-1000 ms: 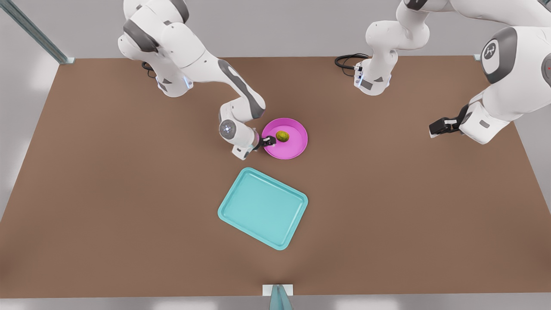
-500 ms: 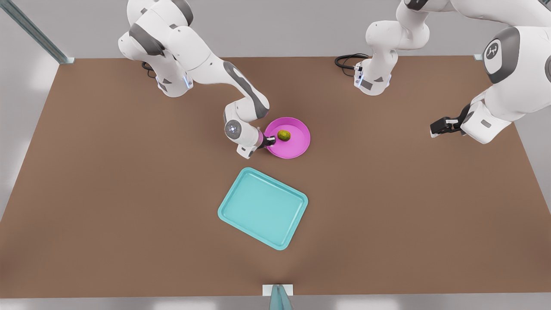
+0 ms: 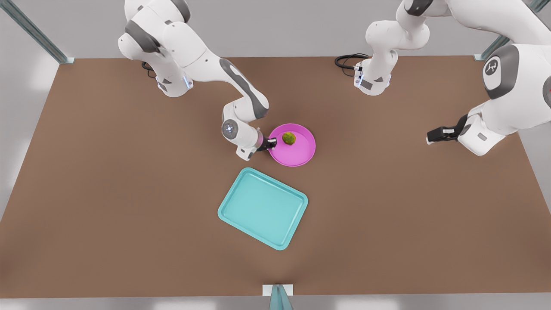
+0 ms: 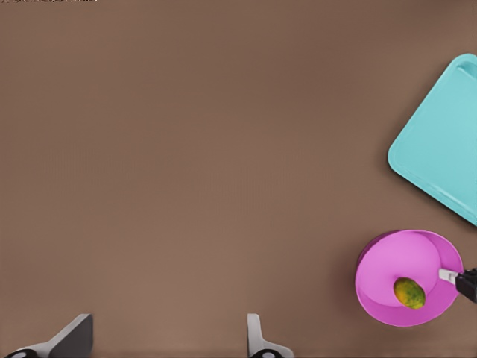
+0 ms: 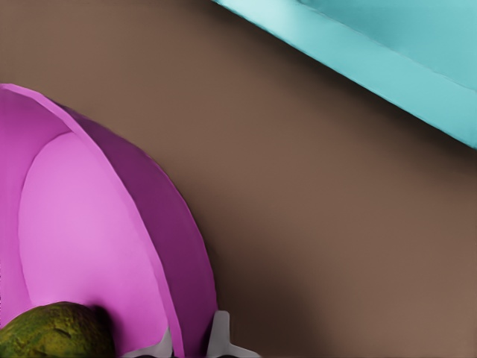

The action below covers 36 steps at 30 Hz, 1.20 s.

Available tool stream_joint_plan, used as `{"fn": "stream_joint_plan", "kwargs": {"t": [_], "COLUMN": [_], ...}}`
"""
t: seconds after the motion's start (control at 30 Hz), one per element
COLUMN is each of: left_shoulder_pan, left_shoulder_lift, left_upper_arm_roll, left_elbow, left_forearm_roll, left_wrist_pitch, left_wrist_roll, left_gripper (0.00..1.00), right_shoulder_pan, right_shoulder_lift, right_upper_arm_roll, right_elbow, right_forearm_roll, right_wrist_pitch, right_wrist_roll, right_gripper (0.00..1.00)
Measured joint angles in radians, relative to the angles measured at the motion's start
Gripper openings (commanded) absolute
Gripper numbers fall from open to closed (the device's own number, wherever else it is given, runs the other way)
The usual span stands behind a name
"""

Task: Place the orange on the plate with the left arm and the plate on the tray with the right arm

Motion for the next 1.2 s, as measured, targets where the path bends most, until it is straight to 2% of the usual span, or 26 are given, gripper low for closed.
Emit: {"fn": "stream_joint_plan", "kwargs": {"t": [0.43,0.67,0.7,0.73,1.03,1.07,1.1,1.13,1.2], "left_shoulder_pan": [-0.004,-0.004,-0.003,-0.003,-0.004,-0.004,-0.004,-0.003,0.001], "left_shoulder_lift": [-0.004,-0.002,-0.002,-0.001,-0.004,-0.004,-0.004,-0.003,-0.002], "left_upper_arm_roll": [0.01,0.01,0.01,0.01,0.01,0.01,0.01,0.011,0.012], "left_elbow": [0.003,0.004,0.004,0.004,0.003,0.003,0.003,0.003,0.003], "left_forearm_roll": [0.008,0.007,0.007,0.007,0.008,0.008,0.008,0.008,0.008], "left_wrist_pitch": [-0.022,-0.026,-0.026,-0.027,-0.03,-0.031,-0.037,-0.042,-0.051], "left_wrist_roll": [0.001,0.004,0.004,0.004,0.005,0.006,0.006,0.006,0.006], "left_gripper": [1.0,1.0,1.0,1.0,1.0,1.0,1.0,1.0,1.0], "right_shoulder_pan": [-0.285,-0.37,-0.37,-0.369,-0.362,-0.357,-0.361,-0.385,-0.466], "right_shoulder_lift": [0.004,0.104,0.114,0.118,0.117,0.112,0.107,0.114,0.132], "right_upper_arm_roll": [-0.001,-0.007,-0.007,-0.007,-0.009,-0.048,-0.097,-0.146,-0.188], "right_elbow": [0.171,0.308,0.316,0.32,0.313,0.314,0.337,0.423,0.639], "right_forearm_roll": [0.006,0.007,0.007,0.003,-0.007,-0.026,-0.072,-0.152,-0.387], "right_wrist_pitch": [-0.104,-0.168,-0.173,-0.178,-0.202,-0.213,-0.243,-0.31,-0.503], "right_wrist_roll": [-0.024,-0.06,-0.064,-0.064,-0.073,-0.072,-0.073,-0.074,-0.089], "right_gripper": [0.21,0.21,0.35,1.0,1.0,1.0,1.0,1.0,1.0]}}
